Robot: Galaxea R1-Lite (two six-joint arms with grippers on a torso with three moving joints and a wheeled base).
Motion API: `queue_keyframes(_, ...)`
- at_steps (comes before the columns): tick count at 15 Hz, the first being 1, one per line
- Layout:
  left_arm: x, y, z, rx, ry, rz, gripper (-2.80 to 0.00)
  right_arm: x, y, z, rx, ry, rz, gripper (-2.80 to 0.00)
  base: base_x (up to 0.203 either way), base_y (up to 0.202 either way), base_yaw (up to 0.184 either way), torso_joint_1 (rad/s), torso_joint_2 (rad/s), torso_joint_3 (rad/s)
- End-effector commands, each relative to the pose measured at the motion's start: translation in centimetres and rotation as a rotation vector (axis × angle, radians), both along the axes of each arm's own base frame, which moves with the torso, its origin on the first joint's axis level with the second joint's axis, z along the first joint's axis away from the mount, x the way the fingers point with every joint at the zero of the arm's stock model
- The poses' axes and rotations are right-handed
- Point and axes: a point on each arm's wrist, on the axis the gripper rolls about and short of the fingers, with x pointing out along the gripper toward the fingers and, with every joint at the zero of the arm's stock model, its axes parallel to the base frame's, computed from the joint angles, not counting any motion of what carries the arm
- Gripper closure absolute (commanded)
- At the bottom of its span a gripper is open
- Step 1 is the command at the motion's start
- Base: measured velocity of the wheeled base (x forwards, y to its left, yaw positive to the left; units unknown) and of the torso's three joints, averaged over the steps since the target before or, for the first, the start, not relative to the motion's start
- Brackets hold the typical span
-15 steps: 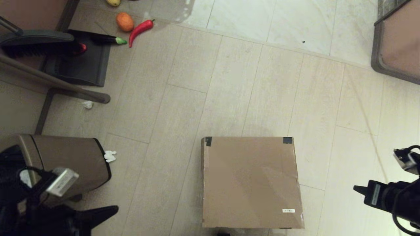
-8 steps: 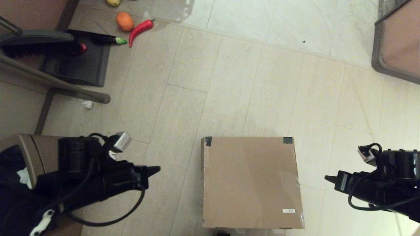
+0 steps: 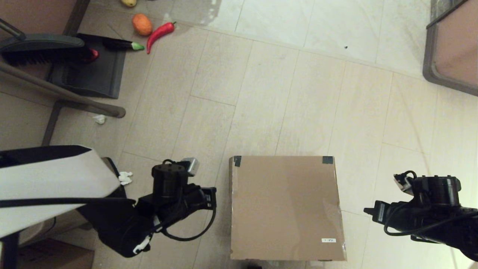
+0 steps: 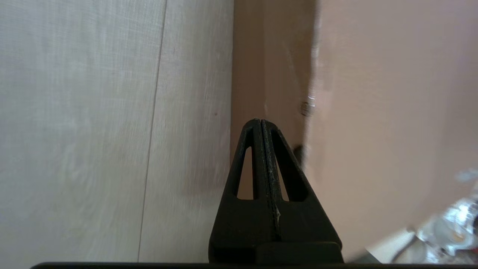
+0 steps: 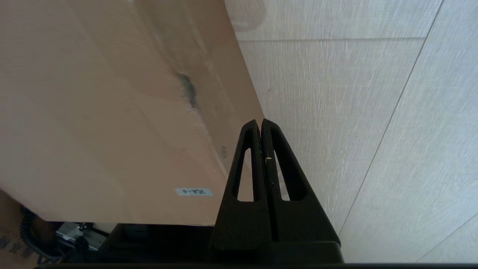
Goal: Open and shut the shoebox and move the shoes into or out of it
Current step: Open the shoe box
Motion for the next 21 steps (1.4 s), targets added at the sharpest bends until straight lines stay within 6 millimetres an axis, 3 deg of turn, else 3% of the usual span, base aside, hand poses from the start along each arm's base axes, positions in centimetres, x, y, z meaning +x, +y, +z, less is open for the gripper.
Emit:
queue_keyframes(1,1.4,-1.3,-2.9,0.018,0.032,-0.006,0.0,0.7,0.0,-1.3,0.006,0.04,0.002,0.0,0.0,0.0,0.0,0.0,0.0,0.0)
queue_keyframes(5,4.3,-2.8,-3.7,-0.004,-0.016,-0.001,0.0,2.9,0.0,-4.1,-0.002,0.0,0.011,0.0,0.0,0.0,0.0,0.0,0.0,0.0)
queue_keyframes(9,5.1,-3.1,-4.6,0.017,-0.006,0.03,0.0,4.0,0.4,-5.6,0.021,-0.033,0.053,0.0,0.0,0.0,0.0,0.0,0.0,0.0)
queue_keyframes(16,5.5,-3.4,-5.0,0.018,-0.006,0.036,0.0,5.8,4.7,-6.6,0.028,-0.045,0.186,0.0,0.0,0.0,0.0,0.0,0.0,0.0)
queue_keyframes(21,7.8,-3.7,-3.1,0.0,-0.038,0.056,0.0,7.6,6.4,-5.7,0.033,-0.077,0.224,0.0,0.0,0.0,0.0,0.0,0.0,0.0)
